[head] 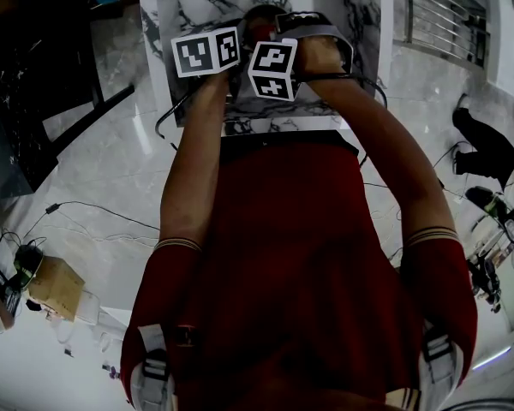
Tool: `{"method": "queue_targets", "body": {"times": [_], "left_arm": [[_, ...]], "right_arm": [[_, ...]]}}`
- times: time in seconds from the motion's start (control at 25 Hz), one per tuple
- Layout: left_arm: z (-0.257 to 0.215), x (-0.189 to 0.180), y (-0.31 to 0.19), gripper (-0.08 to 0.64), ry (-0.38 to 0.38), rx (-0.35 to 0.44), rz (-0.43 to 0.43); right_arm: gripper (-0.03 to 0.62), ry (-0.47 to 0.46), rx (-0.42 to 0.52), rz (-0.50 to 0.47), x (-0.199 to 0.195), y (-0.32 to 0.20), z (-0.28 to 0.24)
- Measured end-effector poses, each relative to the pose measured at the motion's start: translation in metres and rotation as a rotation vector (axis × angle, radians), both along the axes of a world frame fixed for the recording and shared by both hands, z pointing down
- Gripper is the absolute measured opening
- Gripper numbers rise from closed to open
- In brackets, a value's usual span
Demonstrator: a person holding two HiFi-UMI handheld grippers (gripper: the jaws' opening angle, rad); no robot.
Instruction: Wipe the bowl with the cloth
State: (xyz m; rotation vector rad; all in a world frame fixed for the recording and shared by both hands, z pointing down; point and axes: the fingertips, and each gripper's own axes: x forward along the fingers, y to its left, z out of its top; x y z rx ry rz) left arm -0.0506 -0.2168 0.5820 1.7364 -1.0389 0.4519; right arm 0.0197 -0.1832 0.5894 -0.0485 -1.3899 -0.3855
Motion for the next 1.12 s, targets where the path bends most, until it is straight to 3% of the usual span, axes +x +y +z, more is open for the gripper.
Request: {"method": "queue_targets", "body": {"times": [0.2, 0.48, 0.96, 1.12], "left_arm": [[-0.001, 0.000, 0.000, 0.018, 0.009, 0.001, -0.008], [0.000, 0.000, 0.001, 0.018, 0.003, 0.001, -0.009], [0.001, 0.004, 0.000, 0.018, 0.001, 0.003, -0.014], [0.001, 0.004, 0.000, 0.018, -0.002, 0.002, -0.014]], "right_arm": [[0.095, -0.054, 0.063, 0.038, -0.008, -0.015, -0.003], [0.095, -0.056, 0.102, 0.091, 0.005, -0.031, -0.004], [0.095, 0.014, 0.059, 0.066, 0.024, -0.015, -0.004], [0.095, -0.004, 0.031, 0.054, 0.019, -0.006, -0.005]]}}
